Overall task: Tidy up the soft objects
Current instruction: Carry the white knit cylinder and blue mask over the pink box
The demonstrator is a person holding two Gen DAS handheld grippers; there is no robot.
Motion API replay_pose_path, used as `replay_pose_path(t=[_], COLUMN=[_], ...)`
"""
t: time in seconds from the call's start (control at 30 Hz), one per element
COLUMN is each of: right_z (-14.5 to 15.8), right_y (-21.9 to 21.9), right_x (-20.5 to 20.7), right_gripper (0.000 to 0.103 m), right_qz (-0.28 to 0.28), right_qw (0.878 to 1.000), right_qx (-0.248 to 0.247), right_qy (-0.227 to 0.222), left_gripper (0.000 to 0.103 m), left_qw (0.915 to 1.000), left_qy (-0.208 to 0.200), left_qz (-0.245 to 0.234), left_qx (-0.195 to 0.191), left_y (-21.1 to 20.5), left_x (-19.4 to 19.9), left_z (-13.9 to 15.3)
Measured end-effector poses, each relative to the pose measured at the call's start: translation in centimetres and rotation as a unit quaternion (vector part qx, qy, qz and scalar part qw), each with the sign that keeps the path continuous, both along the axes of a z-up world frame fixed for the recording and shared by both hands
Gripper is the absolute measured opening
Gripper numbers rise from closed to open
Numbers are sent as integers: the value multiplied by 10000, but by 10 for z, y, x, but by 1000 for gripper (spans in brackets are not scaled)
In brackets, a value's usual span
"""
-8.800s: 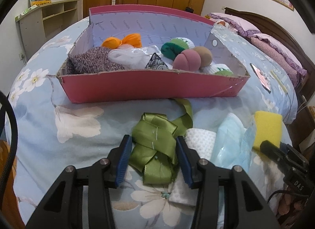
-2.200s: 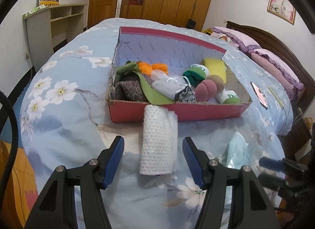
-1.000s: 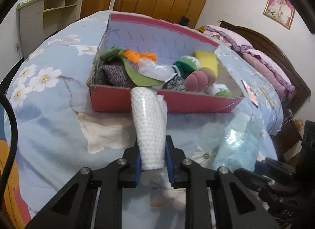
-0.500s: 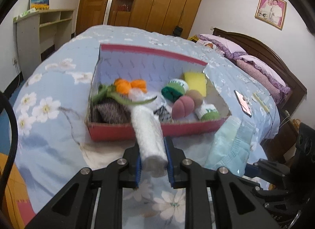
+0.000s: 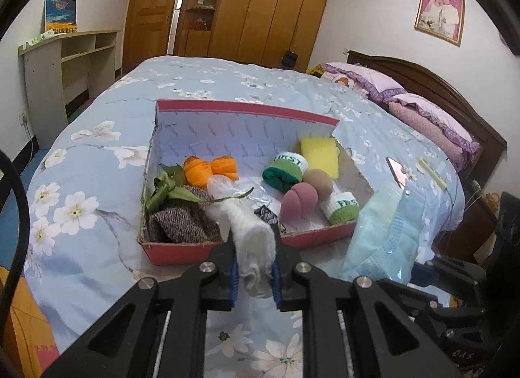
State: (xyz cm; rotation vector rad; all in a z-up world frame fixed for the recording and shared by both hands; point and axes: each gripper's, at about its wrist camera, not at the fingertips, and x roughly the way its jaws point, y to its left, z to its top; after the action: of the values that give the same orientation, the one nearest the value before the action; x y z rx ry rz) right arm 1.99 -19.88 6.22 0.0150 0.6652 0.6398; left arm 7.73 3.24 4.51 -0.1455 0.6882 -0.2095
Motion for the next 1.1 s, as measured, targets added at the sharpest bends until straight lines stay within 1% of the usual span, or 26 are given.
replay_pose_path(t=[0.1,0.3,0.47,0.77,0.97,1.1], right_z=[4,13,16,23,17,9], right_y=[1,4,6,9,15,18], right_x=[2,12,29,69,97,116], right_gripper=[31,31,31,31,31,31], right_qz=[-5,-4,-32,-73,-80,-109], right_qw=[10000,9997,9995,9993,9996,9999], right_qx=[-21,-20,13,75,48,41], right_qy=[-76,-253,-315,-365,-253,-100], left_gripper=[15,15,15,15,15,16], left_qw=[10000,9990,9988,9995,9990,9985], left_qy=[-35,-421,-430,-245,-166,-100], left_qz=[0,38,10,68,216,295], left_qx=[-17,162,229,194,342,449], left_y=[1,-3,-6,-9,-10,-11], left_x=[4,11,30,71,93,106], left_z=[5,27,32,22,11,1])
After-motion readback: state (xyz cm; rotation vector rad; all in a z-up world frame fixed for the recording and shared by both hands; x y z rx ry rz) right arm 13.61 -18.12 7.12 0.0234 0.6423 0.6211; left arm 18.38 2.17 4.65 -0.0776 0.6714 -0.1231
